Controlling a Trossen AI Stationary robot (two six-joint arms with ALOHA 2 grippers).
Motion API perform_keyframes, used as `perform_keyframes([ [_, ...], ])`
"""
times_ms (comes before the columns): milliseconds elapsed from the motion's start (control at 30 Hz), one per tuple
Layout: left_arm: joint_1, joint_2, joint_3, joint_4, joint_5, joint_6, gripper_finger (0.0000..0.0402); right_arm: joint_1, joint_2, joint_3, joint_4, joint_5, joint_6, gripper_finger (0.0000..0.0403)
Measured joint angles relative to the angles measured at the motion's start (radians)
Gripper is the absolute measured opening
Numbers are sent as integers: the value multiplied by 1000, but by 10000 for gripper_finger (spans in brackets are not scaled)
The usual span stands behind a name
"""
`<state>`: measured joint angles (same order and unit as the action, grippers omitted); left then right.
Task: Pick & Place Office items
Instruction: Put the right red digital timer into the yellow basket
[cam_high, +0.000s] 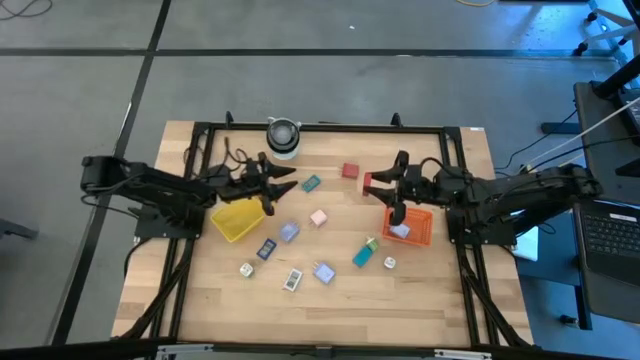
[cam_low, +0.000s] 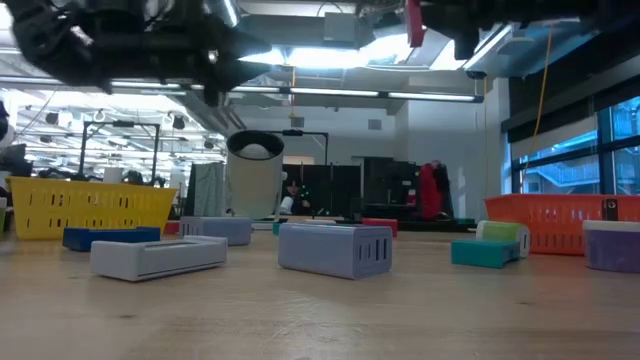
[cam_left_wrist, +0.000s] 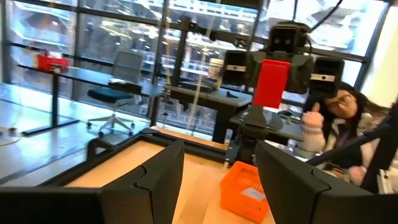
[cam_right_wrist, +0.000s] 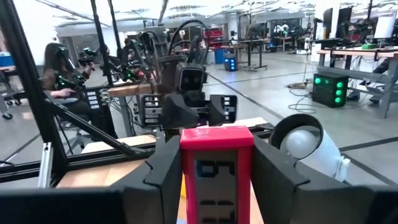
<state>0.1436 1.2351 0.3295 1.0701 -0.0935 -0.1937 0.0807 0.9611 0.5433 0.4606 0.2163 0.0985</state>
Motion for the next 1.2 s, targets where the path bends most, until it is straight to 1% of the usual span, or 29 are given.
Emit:
perform_keyframes([
  [133, 0, 92, 104, -19, 84, 14, 196, 0, 0, -1, 8, -34, 19, 151],
  [233, 0, 131, 148, -35, 118, 13, 196, 0, 0, -1, 12, -48, 22, 151],
  [333, 0, 155, 172, -34, 120, 13, 204, 0, 6, -1, 16, -51, 25, 151],
  [467, 0, 190, 208, -52, 119, 48, 233, 0, 15, -3, 26, -81, 25, 151],
  [633, -9, 242, 300, -106, 123, 42, 259, 0, 59, -3, 80, -78, 31, 155],
  [800, -49, 309, 401, -206, 124, 58, 261, -6, 100, -3, 109, -105, 43, 152],
  [833, -54, 325, 416, -208, 125, 58, 260, -6, 103, -3, 112, -122, 40, 152],
  [1000, -72, 380, 473, -208, 130, 41, 258, -6, 108, -3, 142, -137, 32, 152],
  [1200, -86, 421, 535, -205, 186, 20, 259, -6, 108, -3, 138, -138, 23, 152],
])
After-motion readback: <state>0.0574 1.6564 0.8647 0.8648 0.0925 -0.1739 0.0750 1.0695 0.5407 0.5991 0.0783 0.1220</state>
